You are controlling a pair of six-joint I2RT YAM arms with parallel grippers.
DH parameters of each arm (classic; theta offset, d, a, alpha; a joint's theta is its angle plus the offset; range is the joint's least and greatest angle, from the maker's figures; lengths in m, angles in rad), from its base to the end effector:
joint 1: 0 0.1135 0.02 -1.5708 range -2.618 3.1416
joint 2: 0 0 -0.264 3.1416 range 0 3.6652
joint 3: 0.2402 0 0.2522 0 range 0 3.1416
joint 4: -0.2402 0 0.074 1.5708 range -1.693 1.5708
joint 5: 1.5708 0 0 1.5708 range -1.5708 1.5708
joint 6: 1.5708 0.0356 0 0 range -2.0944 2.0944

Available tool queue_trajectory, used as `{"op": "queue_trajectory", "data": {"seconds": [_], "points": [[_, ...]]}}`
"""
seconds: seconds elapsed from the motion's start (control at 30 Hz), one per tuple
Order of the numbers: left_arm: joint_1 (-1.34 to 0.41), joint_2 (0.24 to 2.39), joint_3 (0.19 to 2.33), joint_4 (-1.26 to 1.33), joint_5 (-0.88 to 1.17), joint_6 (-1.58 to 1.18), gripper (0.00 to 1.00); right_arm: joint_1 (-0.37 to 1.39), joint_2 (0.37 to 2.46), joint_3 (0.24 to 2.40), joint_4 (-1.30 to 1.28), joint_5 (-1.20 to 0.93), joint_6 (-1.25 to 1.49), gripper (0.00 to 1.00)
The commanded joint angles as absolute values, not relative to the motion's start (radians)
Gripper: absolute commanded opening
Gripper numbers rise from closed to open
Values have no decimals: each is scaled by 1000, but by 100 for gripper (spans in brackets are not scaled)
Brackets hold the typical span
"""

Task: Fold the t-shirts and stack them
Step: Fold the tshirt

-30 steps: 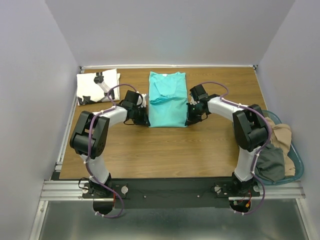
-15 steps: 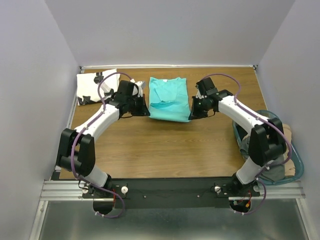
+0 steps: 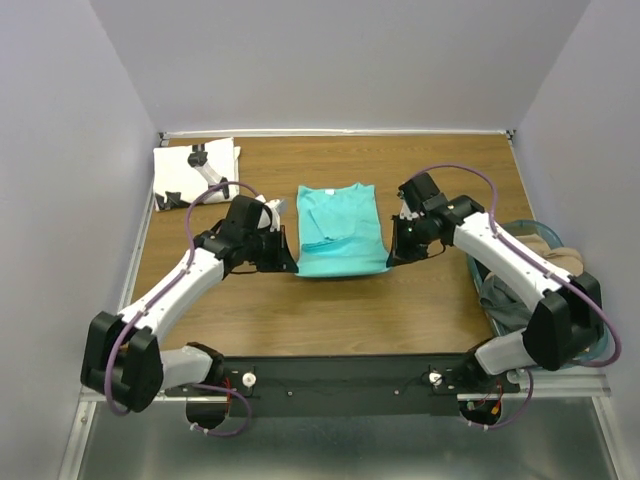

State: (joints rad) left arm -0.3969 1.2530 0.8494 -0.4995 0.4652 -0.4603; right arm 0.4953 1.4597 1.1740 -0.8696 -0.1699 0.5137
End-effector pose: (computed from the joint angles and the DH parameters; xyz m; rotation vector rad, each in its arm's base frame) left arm 0.2261 -0.1121 0.2402 0.1296 2.5760 -0.9244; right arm 0.2494 0.1416 0.2646 -0.0246 2.8175 0.4970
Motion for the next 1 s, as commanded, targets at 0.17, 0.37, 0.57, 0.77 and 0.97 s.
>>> {"op": "queue_trajectory", "data": {"seconds": [0.17,0.37,0.57,0.77,0.97], "points": [[-451,1027,867,-660,485,-640,0,535,1296,1215,-1106,-141,647,0],[-451,1008,903,-667,482,-684,0,535,1293,1308,-1140,-86,698,1],[-451,1080,962,-675,443,-658,0,535,1356,1380,-1147,-5,716,1],[-439,1164,1006,-673,437,-617,0,535,1422,1443,-1152,93,696,0],[-397,1242,1048,-666,445,-571,0,534,1515,1518,-1160,169,657,0]]}}
